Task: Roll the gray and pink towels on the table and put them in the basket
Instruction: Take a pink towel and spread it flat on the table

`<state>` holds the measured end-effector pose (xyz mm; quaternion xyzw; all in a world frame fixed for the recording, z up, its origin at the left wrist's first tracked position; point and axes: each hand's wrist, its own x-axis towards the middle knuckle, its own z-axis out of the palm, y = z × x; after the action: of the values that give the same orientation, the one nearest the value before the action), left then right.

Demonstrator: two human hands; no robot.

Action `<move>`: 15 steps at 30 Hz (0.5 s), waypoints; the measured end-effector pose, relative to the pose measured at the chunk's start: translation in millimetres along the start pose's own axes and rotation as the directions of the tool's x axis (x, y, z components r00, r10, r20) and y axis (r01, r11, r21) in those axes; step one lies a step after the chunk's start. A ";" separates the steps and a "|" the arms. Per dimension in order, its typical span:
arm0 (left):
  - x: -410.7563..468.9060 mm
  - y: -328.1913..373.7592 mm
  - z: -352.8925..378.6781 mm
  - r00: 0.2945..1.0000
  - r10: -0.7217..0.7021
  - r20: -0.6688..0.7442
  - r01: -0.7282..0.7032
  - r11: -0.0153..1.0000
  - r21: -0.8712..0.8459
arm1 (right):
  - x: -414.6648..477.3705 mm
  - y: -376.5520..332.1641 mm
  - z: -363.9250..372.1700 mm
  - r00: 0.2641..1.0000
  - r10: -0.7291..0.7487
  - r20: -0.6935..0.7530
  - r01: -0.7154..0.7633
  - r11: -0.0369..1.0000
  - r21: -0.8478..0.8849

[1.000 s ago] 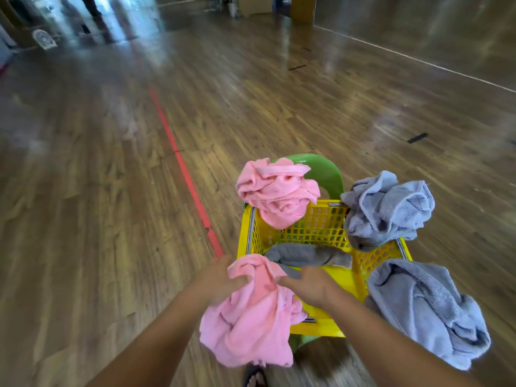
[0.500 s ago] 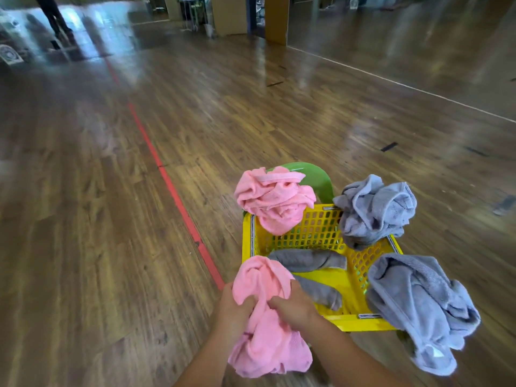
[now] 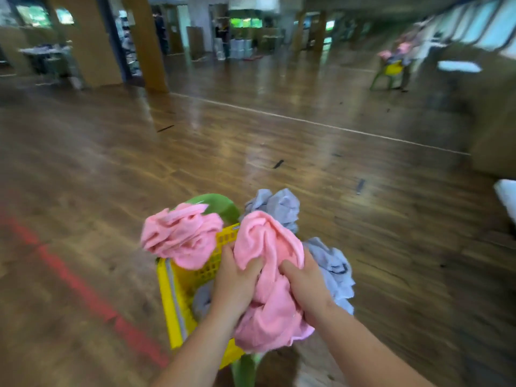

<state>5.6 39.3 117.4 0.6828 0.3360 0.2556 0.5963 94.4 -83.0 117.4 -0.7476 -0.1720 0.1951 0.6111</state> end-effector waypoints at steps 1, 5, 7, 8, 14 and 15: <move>-2.9 17.1 27.7 0.996 0.055 0.063 -0.054 0.998 -0.021 | -2.5 -7.9 -30.7 0.998 -0.014 -0.069 0.014 1.000 0.002; -23.1 80.6 125.5 0.947 0.203 0.250 -0.195 0.979 -0.060 | -17.4 -33.3 -143.9 0.952 -0.092 -0.291 0.091 0.996 -0.016; -45.3 108.7 185.8 0.896 0.278 0.345 -0.256 0.961 -0.109 | -36.8 -39.3 -208.5 0.906 -0.116 -0.406 0.118 0.993 -0.019; -52.4 116.1 203.9 0.873 0.297 0.386 -0.273 0.955 -0.118 | -43.6 -41.3 -226.5 0.890 -0.120 -0.440 0.130 0.992 -0.009; -201.5 142.5 404.4 0.605 0.358 0.711 -0.333 0.925 -0.183 | -170.2 0.7 -424.3 0.645 -0.053 -0.762 0.151 0.987 0.058; -229.1 142.3 435.7 0.565 0.360 0.743 -0.330 0.923 -0.196 | -192.4 11.0 -454.8 0.604 -0.025 -0.796 0.131 0.989 0.068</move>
<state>206.7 -424.7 200.6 0.7675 -0.0930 0.0590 0.6316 156.5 -565.5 202.7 -0.7103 0.0957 -0.1731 0.6756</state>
